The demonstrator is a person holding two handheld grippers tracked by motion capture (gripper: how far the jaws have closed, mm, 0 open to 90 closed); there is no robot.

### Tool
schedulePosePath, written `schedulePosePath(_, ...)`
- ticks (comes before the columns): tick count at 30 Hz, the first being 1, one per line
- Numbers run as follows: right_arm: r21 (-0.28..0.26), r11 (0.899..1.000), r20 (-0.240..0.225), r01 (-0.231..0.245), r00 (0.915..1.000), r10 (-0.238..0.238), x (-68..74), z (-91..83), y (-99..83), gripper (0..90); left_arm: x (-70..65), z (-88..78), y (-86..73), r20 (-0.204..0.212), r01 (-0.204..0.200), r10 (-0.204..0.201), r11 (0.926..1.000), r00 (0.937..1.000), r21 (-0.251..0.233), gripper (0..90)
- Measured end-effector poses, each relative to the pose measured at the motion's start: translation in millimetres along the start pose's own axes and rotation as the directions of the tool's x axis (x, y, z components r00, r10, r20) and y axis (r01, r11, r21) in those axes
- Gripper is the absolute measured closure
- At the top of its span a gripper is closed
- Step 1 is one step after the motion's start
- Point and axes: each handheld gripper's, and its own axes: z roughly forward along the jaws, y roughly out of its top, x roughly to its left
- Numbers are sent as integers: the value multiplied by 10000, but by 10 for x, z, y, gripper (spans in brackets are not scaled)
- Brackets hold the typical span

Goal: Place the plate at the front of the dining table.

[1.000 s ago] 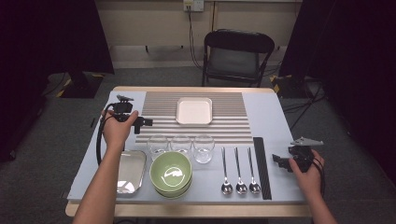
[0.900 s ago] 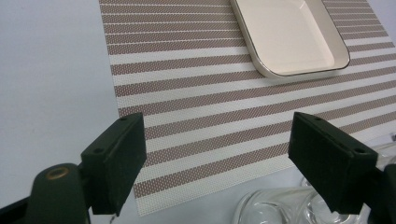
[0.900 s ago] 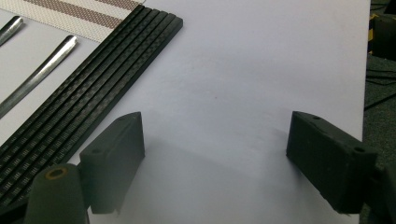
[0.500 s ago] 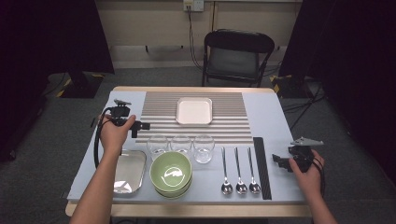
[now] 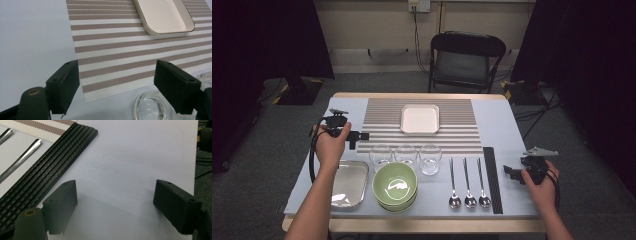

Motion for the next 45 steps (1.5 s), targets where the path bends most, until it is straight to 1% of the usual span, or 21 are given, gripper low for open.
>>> schedulePosePath(1, -1, 10000, -2, 0, 10000, 0, 0, 0, 0, 182, -1, -2, -6, -30, -43, 42, 10000, 10000, -17, 211)
schedulePosePath(3, -2, 10000, 1, 2, 10000, -2, 0, 0, 0, 183, -7, -6, -15, -22, 21, -21, 10000, 10000, -59, 215)
schedulePosePath(5, -2, 10000, 5, 3, 10000, -3, 1, 0, 0, 182, -10, -18, -21, -9, -64, 64, 10000, 10000, -15, 215)
schedulePosePath(6, -2, 10000, 1, 3, 10000, -3, 0, 0, 0, 182, -15, -23, -27, 10, -12, 12, 10000, 10000, -43, 215)
schedulePosePath(8, -2, 10000, -6, -5, 10000, 5, 0, 0, 0, 182, -12, -38, -34, -26, -48, 48, 9999, 10000, -97, 215)
schedulePosePath(11, -2, 10000, -10, -7, 10000, 7, -1, 0, 0, 182, -8, -55, -42, 62, 11, -11, 10000, 10000, -69, 215)
schedulePosePath(14, -2, 10000, -11, -9, 10000, 9, -1, 0, 0, 182, -12, -76, -51, 34, -35, 36, 9999, 10000, -106, 217)
schedulePosePath(18, 5, 10000, 1, -8, 10000, 8, -1, -1, 0, 182, -28, -92, -67, 120, -143, 143, 9999, 9998, -28, 217)
schedulePosePath(22, 10, 10000, 0, -9, 10000, 9, -2, -2, 1, 182, -49, -96, -91, 240, -135, 134, 9999, 9996, 45, 218)
schedulePosePath(23, 11, 10000, -2, -10, 10000, 10, -2, -2, 1, 182, -49, -97, -97, 243, -154, 154, 9999, 9996, -13, 218)
schedulePosePath(25, 19, 10000, 5, -13, 10000, 13, -1, -2, 1, 182, -47, -103, -109, 199, -232, 230, 9997, 9995, 77, 218)
schedulePosePath(27, 21, 10000, 2, -15, 10000, 15, -1, -2, 1, 182, -48, -110, -125, 230, -124, 124, 9999, 9997, 11, 218)
schedulePosePath(28, 17, 10000, 1, -1, 10000, 1, -2, -1, 1, 182, -43, -113, -131, 215, -160, 159, 9999, 9996, 44, 220)
schedulePosePath(30, 11, 10000, -6, 6, 10000, -6, -3, -1, 1, 182, -28, -123, -144, 181, -93, 95, 9999, 9998, -107, 220)
schedulePosePath(31, 9, 10000, -4, 14, 10000, -14, -4, -1, 1, 182, -21, -130, -150, 181, -122, 123, 9999, 9998, -57, 221)
schedulePosePath(32, 6, 10000, -7, 24, 10000, -24, -5, -1, 2, 182, -19, -125, -161, 175, -120, 122, 9999, 9998, -111, 221)
schedulePosePath(35, 2, 10000, -10, 25, 10000, -25, -5, 0, 1, 182, -3, -120, -194, 302, -39, 41, 10000, 9995, -78, 223)
schedulePosePath(38, 2, 10000, -9, 25, 10000, -25, -6, 0, 1, 182, 16, -112, -226, 260, 7, -6, 10000, 9997, -49, 223)
schedulePosePath(42, -1, 10000, -10, 18, 10000, -18, -5, 0, 1, 182, 28, -125, -252, 223, -73, 74, 10000, 9997, -36, 225)
schedulePosePath(43, 2, 10000, -8, 17, 10000, -17, -5, 0, 2, 182, 24, -127, -257, 215, -21, 22, 10000, 9998, -69, 225)
schedulePosePath(45, 2, 10000, -10, 19, 10000, -19, -6, 0, 2, 182, 22, -140, -263, 184, -111, 111, 9999, 9998, -10, 225)
